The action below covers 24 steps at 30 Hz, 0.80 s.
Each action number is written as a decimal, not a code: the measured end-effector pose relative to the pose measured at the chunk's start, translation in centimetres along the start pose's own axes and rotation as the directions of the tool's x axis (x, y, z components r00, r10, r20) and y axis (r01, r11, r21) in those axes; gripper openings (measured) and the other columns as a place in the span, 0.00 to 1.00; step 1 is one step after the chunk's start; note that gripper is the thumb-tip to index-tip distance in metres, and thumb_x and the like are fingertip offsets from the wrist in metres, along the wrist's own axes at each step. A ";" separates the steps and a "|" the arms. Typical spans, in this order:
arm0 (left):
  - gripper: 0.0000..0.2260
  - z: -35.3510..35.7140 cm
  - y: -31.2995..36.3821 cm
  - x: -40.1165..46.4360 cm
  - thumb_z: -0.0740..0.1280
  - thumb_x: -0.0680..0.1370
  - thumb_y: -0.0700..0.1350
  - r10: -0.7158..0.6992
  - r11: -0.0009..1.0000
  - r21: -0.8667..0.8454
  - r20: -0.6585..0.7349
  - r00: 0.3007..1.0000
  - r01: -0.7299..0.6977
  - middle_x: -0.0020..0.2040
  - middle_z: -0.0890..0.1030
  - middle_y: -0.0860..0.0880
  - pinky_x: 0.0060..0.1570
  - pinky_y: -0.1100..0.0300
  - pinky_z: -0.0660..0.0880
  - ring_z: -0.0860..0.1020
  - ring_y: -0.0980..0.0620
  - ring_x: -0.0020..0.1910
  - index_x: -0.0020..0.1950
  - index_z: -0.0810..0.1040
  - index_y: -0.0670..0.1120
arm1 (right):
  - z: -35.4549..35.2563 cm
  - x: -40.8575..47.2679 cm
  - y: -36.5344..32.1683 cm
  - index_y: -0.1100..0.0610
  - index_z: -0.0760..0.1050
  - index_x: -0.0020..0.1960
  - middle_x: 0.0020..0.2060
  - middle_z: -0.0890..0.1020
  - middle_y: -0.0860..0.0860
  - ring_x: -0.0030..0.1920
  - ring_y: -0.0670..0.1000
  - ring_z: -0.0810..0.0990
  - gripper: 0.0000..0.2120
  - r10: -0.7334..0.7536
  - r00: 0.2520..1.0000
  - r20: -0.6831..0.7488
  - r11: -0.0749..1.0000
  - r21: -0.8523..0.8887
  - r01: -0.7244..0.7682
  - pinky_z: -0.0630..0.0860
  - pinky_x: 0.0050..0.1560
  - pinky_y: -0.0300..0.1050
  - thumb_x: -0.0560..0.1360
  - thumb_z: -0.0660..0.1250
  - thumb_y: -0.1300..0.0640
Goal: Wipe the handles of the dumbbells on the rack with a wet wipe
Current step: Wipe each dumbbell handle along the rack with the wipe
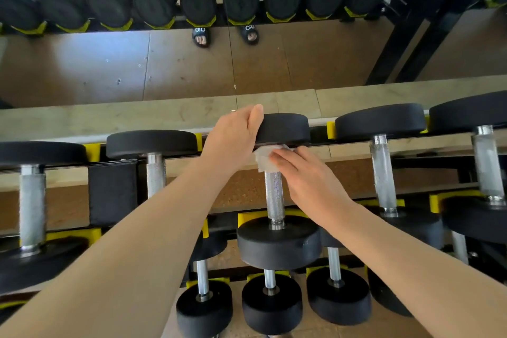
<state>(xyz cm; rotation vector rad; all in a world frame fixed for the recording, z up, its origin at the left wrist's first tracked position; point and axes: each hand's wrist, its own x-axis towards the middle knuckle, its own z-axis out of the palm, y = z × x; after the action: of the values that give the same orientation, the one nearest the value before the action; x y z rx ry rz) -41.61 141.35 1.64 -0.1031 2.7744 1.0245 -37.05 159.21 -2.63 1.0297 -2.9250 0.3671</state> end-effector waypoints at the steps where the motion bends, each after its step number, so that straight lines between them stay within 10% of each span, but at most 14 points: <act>1: 0.17 0.1 0.0 0.0 0.49 0.87 0.48 0.001 1.000 -0.024 -0.011 1.000 -0.001 0.33 0.67 0.51 0.39 0.50 0.67 0.69 0.47 0.37 0.39 0.65 0.48 | 0.2 -0.2 -0.2 0.60 0.76 0.66 0.60 0.81 0.55 0.58 0.54 0.80 0.23 0.143 0.989 -0.027 0.981 0.139 -0.138 0.76 0.58 0.45 0.71 0.72 0.64; 3: 0.19 0.4 0.0 -0.1 0.49 0.87 0.49 -0.016 0.998 -0.058 -0.039 0.999 0.014 0.33 0.69 0.49 0.36 0.54 0.63 0.68 0.51 0.34 0.38 0.64 0.50 | 0.1 0.5 -0.6 0.58 0.77 0.65 0.57 0.82 0.53 0.57 0.52 0.80 0.16 0.496 0.867 0.052 0.746 0.485 -0.456 0.74 0.58 0.42 0.77 0.66 0.62; 7: 0.19 0.9 -0.3 0.1 0.48 0.87 0.52 -0.018 0.998 -0.065 -0.052 0.998 0.015 0.34 0.72 0.49 0.36 0.55 0.65 0.70 0.52 0.35 0.39 0.67 0.51 | -0.6 3.8 -1.0 0.57 0.79 0.50 0.49 0.81 0.60 0.45 0.57 0.78 0.07 0.660 0.449 0.602 -0.235 0.733 -0.638 0.75 0.49 0.49 0.79 0.62 0.63; 11: 0.20 1.0 -0.3 0.1 0.47 0.87 0.53 -0.014 0.998 -0.060 -0.060 0.998 0.010 0.36 0.74 0.47 0.37 0.54 0.71 0.73 0.50 0.37 0.43 0.72 0.48 | -0.5 3.9 -0.2 0.61 0.75 0.51 0.36 0.75 0.53 0.32 0.48 0.70 0.07 0.481 0.457 0.748 -0.517 0.663 -0.541 0.66 0.35 0.43 0.77 0.60 0.63; 20: 0.19 1.1 -0.3 0.1 0.47 0.87 0.52 -0.018 0.998 -0.060 -0.088 0.996 0.013 0.35 0.71 0.49 0.38 0.52 0.72 0.72 0.50 0.36 0.39 0.67 0.51 | -0.4 3.8 -1.4 0.58 0.75 0.45 0.35 0.73 0.50 0.33 0.47 0.69 0.05 0.532 0.462 0.710 -0.362 0.684 -0.633 0.70 0.40 0.43 0.78 0.62 0.62; 22: 0.19 1.0 -0.1 0.0 0.48 0.87 0.51 -0.022 0.998 -0.065 -0.097 0.995 0.016 0.34 0.71 0.48 0.39 0.48 0.74 0.72 0.48 0.36 0.38 0.65 0.51 | -0.5 3.3 -2.8 0.53 0.77 0.46 0.40 0.78 0.49 0.38 0.46 0.74 0.07 0.697 0.513 0.501 -0.005 0.719 -0.695 0.74 0.47 0.40 0.80 0.62 0.59; 24: 0.17 0.8 0.2 -0.1 0.48 0.87 0.49 -0.021 0.998 -0.061 -0.088 0.996 0.015 0.36 0.72 0.46 0.42 0.43 0.75 0.73 0.44 0.38 0.40 0.66 0.48 | -0.7 2.2 -4.5 0.54 0.78 0.55 0.50 0.80 0.49 0.48 0.43 0.76 0.08 0.658 0.745 0.109 0.528 0.638 -0.560 0.71 0.49 0.29 0.80 0.62 0.61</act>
<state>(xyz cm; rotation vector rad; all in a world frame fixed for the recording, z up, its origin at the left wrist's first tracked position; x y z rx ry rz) -41.39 142.04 1.20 -0.1859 2.8158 1.1257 -36.03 154.61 -0.81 -0.1515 -2.9425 1.4721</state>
